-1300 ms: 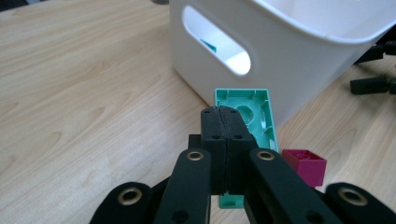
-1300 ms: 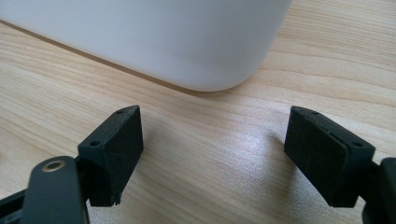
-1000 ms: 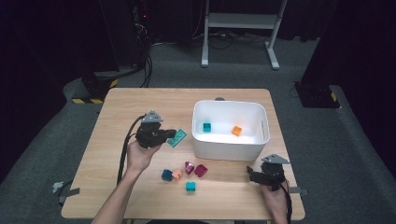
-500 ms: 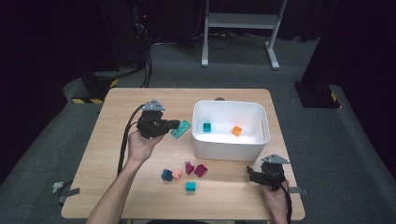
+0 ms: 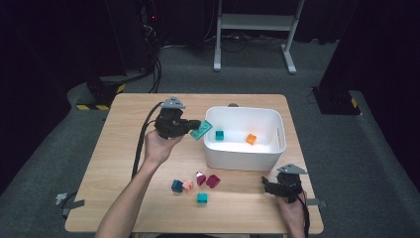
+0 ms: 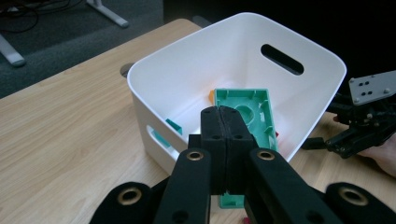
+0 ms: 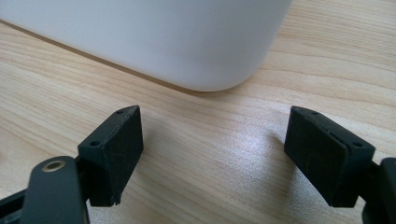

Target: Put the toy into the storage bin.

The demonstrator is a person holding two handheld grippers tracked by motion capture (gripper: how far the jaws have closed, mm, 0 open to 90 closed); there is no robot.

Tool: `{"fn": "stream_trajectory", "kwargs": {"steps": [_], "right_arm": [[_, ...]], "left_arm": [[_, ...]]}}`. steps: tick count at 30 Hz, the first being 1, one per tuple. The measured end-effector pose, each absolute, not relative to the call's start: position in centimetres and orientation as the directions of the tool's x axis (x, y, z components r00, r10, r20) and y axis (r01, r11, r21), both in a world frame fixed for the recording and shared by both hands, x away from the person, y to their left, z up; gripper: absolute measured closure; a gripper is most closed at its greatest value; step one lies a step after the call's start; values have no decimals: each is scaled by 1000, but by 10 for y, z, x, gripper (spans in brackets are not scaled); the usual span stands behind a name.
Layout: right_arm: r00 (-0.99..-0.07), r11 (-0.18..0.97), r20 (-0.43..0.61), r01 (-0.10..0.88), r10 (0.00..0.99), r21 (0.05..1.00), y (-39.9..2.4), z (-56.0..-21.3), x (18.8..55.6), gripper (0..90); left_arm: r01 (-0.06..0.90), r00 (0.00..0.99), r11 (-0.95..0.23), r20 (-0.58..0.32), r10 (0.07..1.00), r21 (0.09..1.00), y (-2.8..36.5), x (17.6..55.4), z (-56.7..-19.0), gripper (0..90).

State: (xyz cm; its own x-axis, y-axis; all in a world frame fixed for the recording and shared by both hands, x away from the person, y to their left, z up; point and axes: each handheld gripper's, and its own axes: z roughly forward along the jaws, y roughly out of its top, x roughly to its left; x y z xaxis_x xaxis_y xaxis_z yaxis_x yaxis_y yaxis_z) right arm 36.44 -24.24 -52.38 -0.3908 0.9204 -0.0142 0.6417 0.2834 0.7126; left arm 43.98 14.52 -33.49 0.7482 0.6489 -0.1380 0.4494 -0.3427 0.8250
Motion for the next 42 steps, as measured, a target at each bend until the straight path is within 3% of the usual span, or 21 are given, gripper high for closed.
{"fn": "stream_trajectory", "kwargs": {"steps": [31, 42], "right_arm": [[-391, 284, -14, 642, 920, 713, -242, -524, 364, 193], [-391, 284, -14, 642, 920, 713, -242, -524, 364, 193]], "left_arm": [[449, 769, -394, -122, 628, 802, 87, 474, -348, 885], [429, 765, -375, -110, 635, 822, 90, 470, -344, 574]]}}
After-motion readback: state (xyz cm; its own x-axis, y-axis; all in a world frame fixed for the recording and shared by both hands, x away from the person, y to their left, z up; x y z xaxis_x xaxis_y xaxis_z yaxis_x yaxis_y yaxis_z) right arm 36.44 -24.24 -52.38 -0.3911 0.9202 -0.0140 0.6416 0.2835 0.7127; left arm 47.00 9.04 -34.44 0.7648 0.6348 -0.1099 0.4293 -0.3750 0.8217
